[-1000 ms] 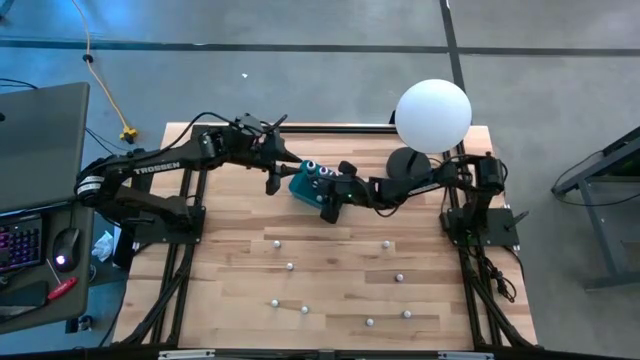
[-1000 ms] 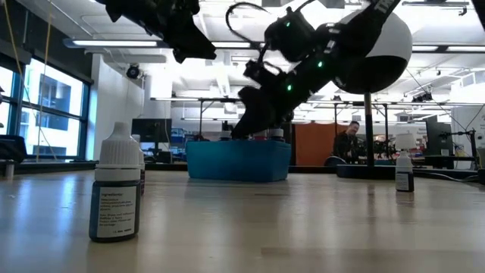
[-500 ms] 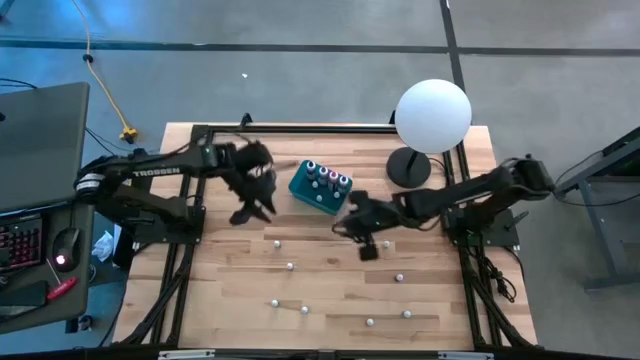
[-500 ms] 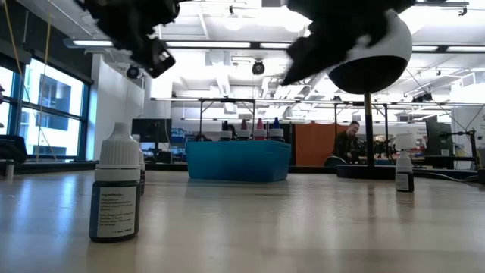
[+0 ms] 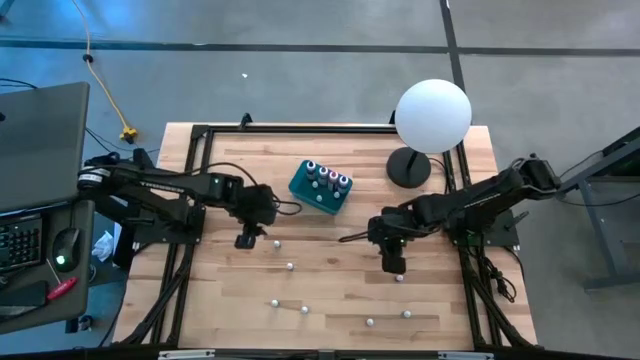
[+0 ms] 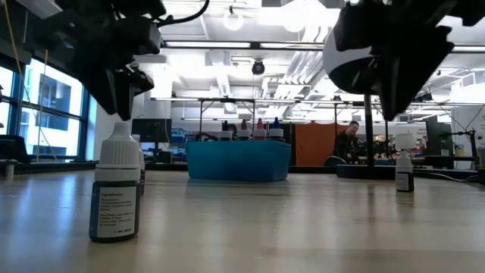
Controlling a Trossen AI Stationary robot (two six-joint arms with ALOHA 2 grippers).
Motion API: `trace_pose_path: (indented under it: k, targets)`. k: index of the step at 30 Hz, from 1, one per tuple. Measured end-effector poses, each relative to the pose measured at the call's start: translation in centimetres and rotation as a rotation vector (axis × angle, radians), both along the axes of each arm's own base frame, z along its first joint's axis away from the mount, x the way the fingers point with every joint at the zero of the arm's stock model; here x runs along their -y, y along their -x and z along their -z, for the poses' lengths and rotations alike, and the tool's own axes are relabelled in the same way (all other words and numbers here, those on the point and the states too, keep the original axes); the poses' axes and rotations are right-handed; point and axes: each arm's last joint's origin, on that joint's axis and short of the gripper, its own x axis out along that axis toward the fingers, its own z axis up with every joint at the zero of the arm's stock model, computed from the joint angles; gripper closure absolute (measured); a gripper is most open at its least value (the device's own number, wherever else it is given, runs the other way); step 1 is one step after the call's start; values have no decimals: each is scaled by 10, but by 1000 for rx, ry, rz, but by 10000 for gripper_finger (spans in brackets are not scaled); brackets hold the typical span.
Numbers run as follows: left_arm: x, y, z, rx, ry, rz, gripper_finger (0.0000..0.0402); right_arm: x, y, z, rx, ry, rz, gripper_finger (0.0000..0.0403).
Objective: Pick & Place food coloring
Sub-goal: Put the small green food coloring bottle into the blue bin
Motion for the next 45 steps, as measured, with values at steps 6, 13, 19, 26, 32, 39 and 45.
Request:
trace_pose_path:
  k: [6,13,19,26,32,39,45]
  targets:
    - [-1,-3,0,18,9,-35,264,3,3,12,-105,92,35,304]
    - [-1,-4,-1,27,8,-33,264,2,-5,37,-211,133,23,304]
    - [-1,-5,-1,40,9,-33,264,2,-9,52,-258,178,32,304]
    - [-1,-5,-1,39,9,-33,264,2,-11,55,-265,170,94,308]
    - [-1,-5,-1,39,9,-32,264,1,-14,55,-241,142,104,345]
    - [-1,-5,-1,40,8,-31,264,12,-33,37,-152,114,168,346]
    - [-1,-6,-2,54,-9,-5,264,29,-68,-21,82,291,85,342]
